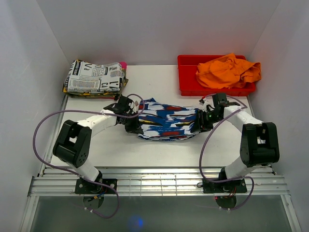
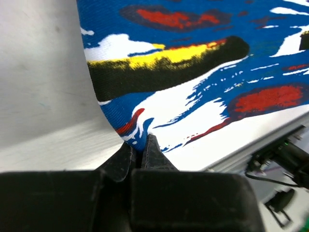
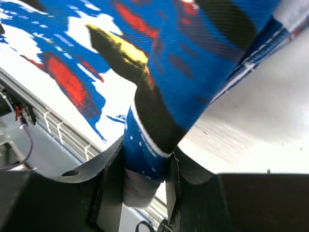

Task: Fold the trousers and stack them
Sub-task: Neatly place the folded trousers to the corner

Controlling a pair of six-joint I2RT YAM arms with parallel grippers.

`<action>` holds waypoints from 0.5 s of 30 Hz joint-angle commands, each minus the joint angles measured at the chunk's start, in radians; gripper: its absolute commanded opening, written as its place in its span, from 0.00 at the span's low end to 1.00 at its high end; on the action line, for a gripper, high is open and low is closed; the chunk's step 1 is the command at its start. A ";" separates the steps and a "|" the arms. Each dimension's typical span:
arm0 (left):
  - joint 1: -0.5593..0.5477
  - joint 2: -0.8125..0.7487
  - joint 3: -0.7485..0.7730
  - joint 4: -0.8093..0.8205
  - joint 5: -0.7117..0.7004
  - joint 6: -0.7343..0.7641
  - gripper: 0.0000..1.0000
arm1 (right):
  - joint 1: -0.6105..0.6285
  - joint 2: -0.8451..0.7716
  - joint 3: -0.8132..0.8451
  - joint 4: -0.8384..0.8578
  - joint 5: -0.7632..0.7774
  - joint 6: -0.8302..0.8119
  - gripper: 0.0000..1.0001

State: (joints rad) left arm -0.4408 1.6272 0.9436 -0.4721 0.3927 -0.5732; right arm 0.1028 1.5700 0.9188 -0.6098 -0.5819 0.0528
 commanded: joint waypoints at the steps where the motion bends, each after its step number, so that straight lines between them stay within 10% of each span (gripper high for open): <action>1: 0.004 -0.102 0.084 -0.051 -0.138 0.127 0.00 | 0.061 -0.062 0.095 0.039 0.037 0.022 0.08; 15: 0.106 -0.366 0.356 0.026 -0.298 0.456 0.00 | 0.267 -0.071 0.535 0.163 0.203 0.090 0.08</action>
State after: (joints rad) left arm -0.3809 1.3273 1.2297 -0.5358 0.1646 -0.2180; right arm 0.3260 1.5330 1.3266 -0.5648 -0.4278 0.1406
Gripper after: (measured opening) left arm 0.055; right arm 0.370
